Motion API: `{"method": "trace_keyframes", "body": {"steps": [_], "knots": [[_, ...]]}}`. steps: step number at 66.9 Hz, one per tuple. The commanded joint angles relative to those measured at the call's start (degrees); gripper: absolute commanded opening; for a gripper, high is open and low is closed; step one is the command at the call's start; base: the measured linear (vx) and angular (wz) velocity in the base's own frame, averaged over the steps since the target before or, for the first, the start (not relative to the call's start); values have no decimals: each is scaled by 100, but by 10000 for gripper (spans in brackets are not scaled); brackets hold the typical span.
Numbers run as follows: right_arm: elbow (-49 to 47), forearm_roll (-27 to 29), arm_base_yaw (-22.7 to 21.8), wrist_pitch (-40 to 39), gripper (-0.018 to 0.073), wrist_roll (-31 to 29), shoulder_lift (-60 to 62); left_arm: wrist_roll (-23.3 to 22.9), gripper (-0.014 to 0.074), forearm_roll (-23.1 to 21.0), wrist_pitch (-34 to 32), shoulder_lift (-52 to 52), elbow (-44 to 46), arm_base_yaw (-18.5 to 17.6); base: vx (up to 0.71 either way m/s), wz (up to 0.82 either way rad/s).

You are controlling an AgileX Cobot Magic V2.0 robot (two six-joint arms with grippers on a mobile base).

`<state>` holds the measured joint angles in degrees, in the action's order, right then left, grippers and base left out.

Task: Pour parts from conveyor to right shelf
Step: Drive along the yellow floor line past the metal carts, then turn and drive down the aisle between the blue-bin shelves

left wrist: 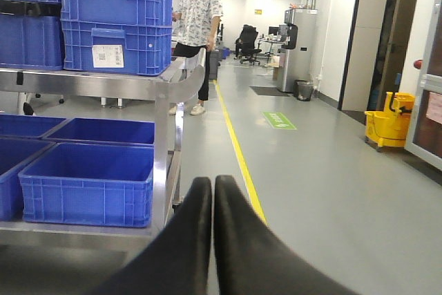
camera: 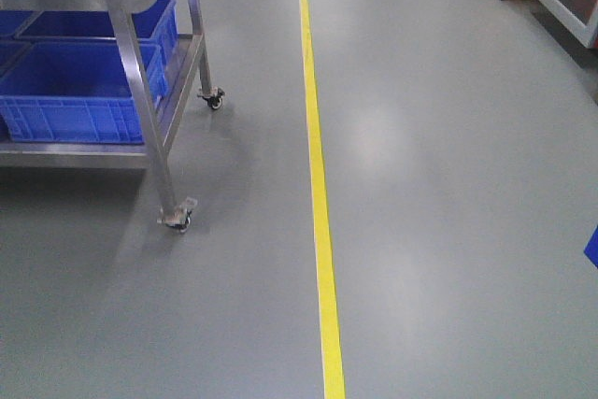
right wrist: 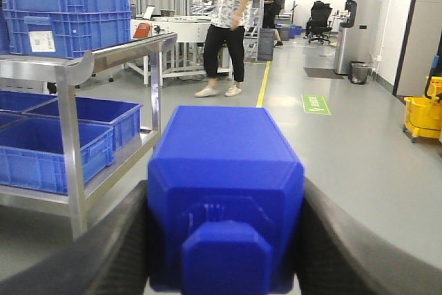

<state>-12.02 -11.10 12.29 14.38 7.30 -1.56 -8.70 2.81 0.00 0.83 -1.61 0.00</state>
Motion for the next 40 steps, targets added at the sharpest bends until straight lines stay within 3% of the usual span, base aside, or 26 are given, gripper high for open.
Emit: {"method": "trace_keyframes", "body": {"steps": [1,40], "knots": [[-144,-64,-22,-445,-4,-58,-64,-39,-6,-51,-452,53,-154,-9,61,10],[-144,-64,-22,-438,-4,-58,-64,-39,-6,-51,-452,53,-154,-9,52,7]]}}
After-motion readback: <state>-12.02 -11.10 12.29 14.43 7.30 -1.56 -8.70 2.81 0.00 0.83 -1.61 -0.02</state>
